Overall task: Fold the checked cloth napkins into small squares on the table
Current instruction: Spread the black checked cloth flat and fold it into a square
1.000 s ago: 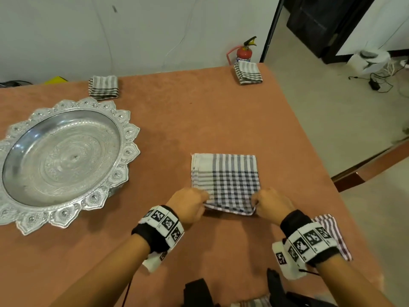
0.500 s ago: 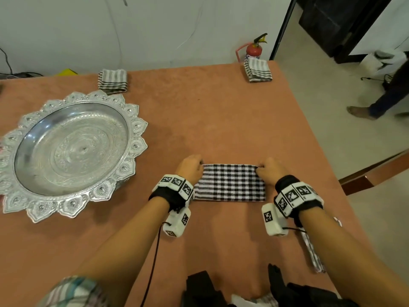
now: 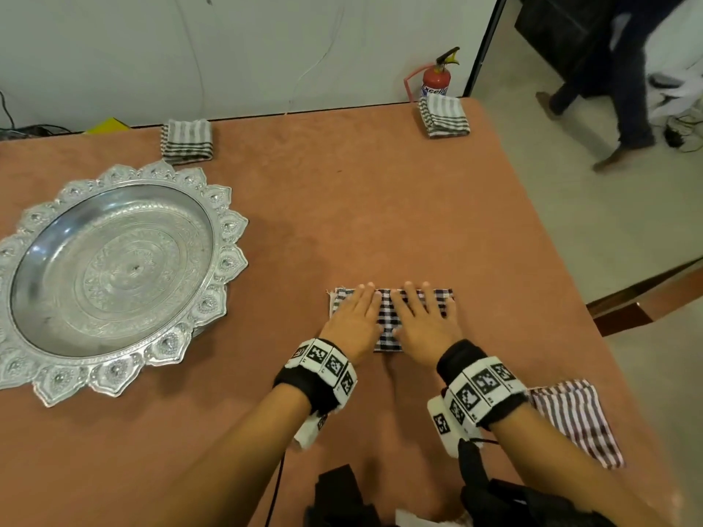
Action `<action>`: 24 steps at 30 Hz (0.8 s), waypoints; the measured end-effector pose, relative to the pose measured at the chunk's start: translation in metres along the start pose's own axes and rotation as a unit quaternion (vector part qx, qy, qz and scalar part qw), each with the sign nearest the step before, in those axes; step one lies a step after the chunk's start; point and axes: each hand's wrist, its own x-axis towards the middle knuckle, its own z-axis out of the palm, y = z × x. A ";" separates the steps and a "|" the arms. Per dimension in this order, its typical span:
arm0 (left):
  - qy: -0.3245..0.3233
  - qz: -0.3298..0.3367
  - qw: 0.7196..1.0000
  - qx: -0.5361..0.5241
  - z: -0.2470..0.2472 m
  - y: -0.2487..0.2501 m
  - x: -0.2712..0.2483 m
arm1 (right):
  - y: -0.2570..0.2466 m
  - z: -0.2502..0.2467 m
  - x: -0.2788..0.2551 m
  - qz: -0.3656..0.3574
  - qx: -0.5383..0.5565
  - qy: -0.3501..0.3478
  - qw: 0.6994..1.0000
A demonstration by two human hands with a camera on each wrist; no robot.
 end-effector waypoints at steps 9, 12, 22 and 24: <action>-0.025 -0.062 0.997 0.046 0.009 0.002 -0.011 | 0.053 0.007 -0.002 0.118 0.040 0.014 0.992; -0.013 -0.035 0.998 0.040 0.005 0.015 -0.007 | 0.042 0.003 -0.008 0.154 0.106 0.125 0.974; -0.012 -0.053 0.998 -0.018 0.018 0.024 -0.003 | 0.023 -0.024 -0.002 0.171 0.571 0.080 0.799; -0.002 -0.052 0.998 -0.025 0.018 0.025 -0.003 | 0.012 -0.033 -0.003 0.138 0.573 0.076 0.805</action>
